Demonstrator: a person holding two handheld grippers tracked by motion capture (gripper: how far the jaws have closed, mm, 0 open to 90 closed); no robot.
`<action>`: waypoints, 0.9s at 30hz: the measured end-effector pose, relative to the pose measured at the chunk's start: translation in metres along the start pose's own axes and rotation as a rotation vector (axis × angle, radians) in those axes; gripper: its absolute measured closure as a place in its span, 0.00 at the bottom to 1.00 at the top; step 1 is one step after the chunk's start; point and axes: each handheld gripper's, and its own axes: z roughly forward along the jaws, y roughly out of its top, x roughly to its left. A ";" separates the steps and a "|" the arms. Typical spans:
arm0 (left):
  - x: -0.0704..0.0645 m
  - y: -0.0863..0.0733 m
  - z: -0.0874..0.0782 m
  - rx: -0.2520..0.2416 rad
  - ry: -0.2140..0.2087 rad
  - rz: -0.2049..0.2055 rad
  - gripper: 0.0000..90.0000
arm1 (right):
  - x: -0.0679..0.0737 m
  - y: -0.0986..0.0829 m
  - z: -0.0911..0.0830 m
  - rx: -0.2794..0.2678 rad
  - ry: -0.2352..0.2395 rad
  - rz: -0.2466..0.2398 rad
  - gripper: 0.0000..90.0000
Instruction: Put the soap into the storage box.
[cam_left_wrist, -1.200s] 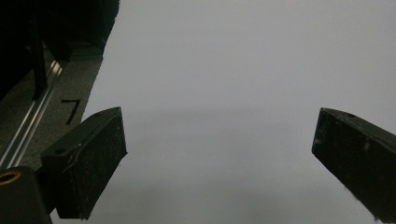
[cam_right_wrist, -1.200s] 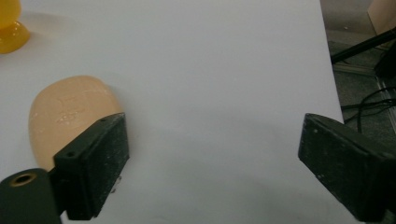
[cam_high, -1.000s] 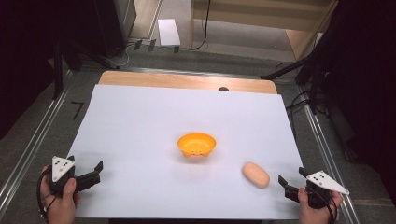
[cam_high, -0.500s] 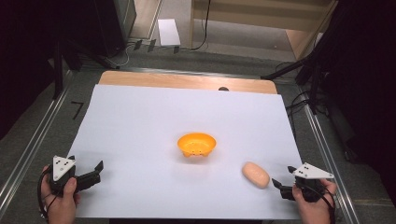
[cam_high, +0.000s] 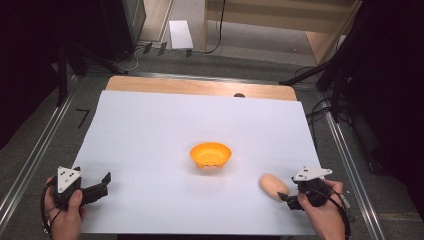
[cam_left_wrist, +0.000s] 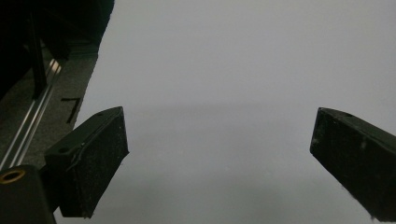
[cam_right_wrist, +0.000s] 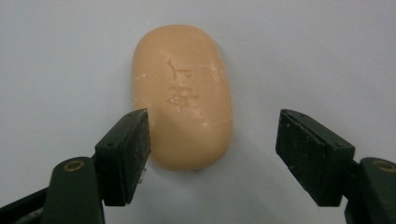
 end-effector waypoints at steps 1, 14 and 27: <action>0.000 0.000 0.000 -0.001 -0.001 0.000 0.05 | 0.001 0.002 0.002 0.012 0.013 -0.002 0.31; 0.000 0.000 0.000 0.001 -0.007 -0.002 0.06 | 0.010 0.023 0.024 0.125 0.051 -0.021 0.36; 0.000 0.000 0.000 0.005 -0.004 -0.003 0.06 | 0.013 0.029 0.035 0.176 0.059 -0.071 0.36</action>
